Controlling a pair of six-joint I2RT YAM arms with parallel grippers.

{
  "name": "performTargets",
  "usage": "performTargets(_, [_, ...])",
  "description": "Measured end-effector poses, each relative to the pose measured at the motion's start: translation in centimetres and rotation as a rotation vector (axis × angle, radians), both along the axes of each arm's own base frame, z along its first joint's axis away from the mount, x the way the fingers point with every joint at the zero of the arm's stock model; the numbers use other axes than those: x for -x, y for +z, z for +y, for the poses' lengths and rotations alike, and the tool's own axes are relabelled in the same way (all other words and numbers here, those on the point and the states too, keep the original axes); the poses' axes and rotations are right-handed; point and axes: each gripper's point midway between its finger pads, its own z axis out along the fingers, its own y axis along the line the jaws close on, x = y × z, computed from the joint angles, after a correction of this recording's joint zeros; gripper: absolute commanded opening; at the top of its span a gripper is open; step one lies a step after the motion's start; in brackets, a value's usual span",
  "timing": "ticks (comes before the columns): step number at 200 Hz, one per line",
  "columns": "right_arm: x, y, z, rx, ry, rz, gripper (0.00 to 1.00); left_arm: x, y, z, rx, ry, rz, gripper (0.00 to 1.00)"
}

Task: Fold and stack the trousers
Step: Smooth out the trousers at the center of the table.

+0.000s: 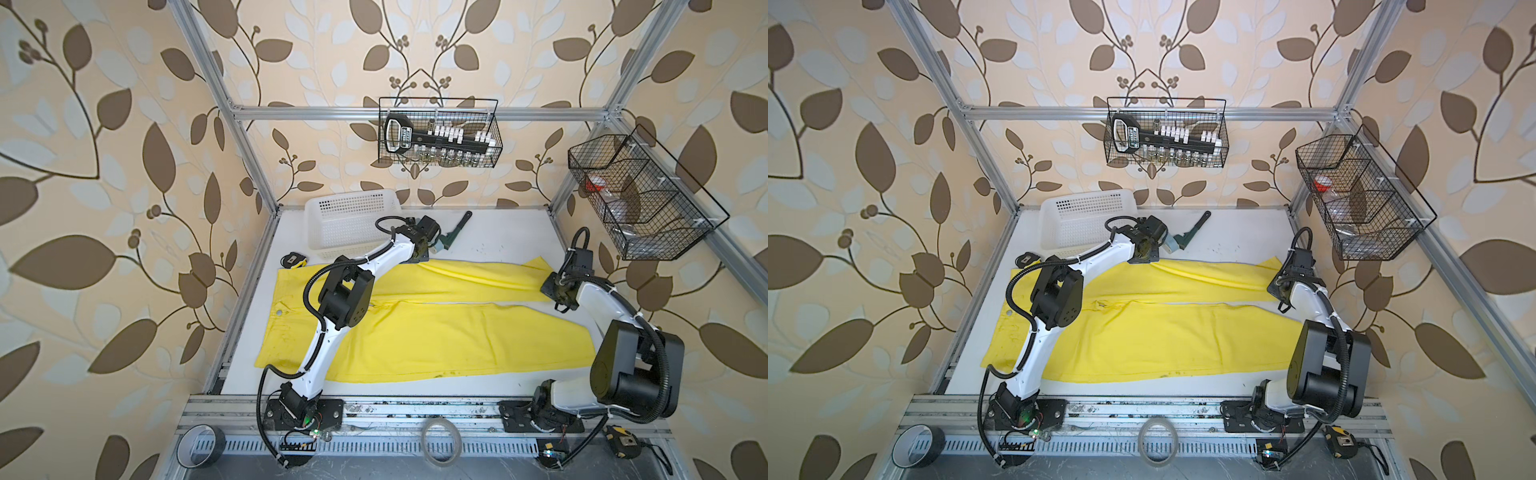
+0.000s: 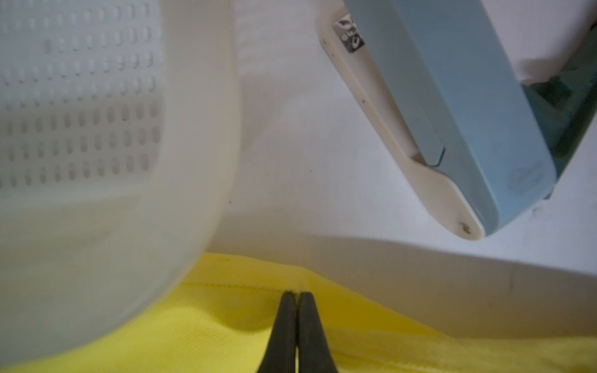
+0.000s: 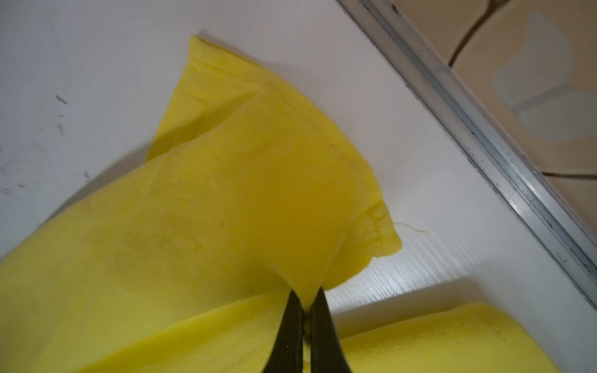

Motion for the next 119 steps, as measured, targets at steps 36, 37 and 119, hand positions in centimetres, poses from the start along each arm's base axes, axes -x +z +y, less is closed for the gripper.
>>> performTargets(36, [1.3,-2.5,0.5,-0.027,0.003,0.073,0.34,0.4,-0.2,-0.7,0.024,-0.044,0.023,0.41])
performTargets(37, [1.4,-2.5,0.6,-0.026,0.007,0.075,0.35,0.4,-0.2,-0.8,0.028,-0.04,0.023,0.42])
performTargets(119, [-4.9,7.3,3.3,0.028,0.137,-0.186,0.62,1.9,5.5,-0.2,0.031,-0.132,-0.016,0.84])
